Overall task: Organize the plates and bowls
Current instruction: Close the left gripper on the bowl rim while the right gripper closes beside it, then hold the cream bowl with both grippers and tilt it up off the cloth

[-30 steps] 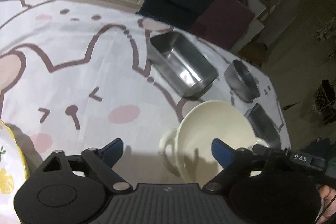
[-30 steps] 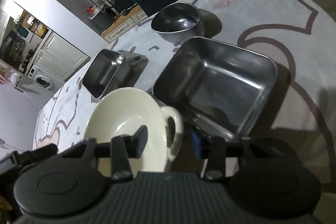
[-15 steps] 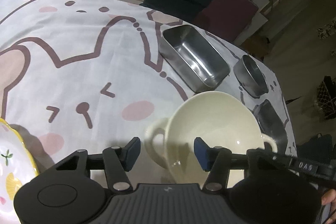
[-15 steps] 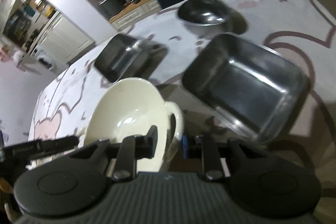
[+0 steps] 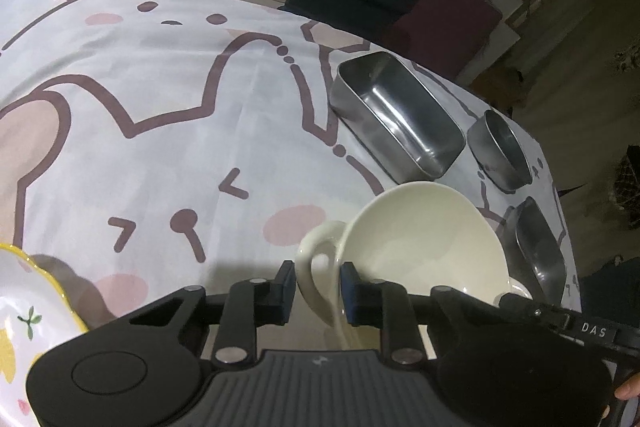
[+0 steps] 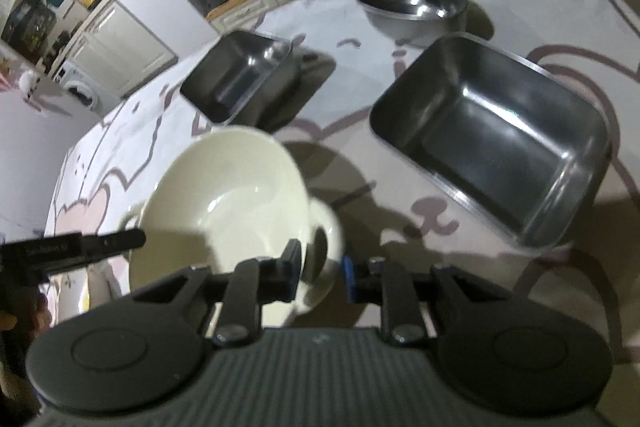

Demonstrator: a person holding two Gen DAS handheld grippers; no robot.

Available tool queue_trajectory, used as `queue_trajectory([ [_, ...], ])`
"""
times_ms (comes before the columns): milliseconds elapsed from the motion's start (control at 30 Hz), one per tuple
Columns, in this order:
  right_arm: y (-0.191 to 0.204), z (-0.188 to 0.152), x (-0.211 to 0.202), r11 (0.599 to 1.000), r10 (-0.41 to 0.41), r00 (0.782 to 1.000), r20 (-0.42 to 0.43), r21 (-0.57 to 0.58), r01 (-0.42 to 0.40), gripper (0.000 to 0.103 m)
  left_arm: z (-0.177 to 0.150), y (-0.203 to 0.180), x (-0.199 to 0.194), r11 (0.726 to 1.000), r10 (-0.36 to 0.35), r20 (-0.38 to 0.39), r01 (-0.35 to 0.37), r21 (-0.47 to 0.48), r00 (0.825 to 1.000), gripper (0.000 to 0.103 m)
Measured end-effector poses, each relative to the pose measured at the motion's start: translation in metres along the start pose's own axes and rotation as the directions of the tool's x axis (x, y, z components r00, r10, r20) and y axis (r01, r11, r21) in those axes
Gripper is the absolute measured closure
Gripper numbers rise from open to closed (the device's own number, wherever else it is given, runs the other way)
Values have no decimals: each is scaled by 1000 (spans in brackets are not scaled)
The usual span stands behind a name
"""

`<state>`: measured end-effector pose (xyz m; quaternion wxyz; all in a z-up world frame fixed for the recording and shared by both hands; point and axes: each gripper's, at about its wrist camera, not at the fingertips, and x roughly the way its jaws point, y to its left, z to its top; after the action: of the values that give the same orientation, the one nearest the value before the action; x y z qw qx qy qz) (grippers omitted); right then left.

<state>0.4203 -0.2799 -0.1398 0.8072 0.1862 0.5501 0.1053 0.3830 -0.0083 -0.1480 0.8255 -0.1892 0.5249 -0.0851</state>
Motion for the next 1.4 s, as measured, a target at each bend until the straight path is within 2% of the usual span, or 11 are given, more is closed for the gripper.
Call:
queue_trajectory([
  [167,0,2,-6,1000,-8,1000,17,5,8,80,1,-2,1,1000,1,3,-1,27,1000,77],
  [433,3,12,-1,999,-43,997,58,7,42,79,-1,-3,0,999,8,-3,-7,34,1000,78],
  [733,3,10,-2,999,-28,998,59,-41,31,76,0,-3,2,999,2,-6,-2,42,1000,78],
  [867,10,8,3,994,-56,998,35,-90,59,74,-1,-5,2,998,5,-7,-4,60,1000,77],
  [1167,8,9,7,995,-58,998,9,-75,58,76,1,-1,12,995,-30,-39,34,93,999,76],
  [1400,8,10,8,996,-58,998,5,-66,59,76,1,-3,12,994,-25,-39,28,101,999,76],
])
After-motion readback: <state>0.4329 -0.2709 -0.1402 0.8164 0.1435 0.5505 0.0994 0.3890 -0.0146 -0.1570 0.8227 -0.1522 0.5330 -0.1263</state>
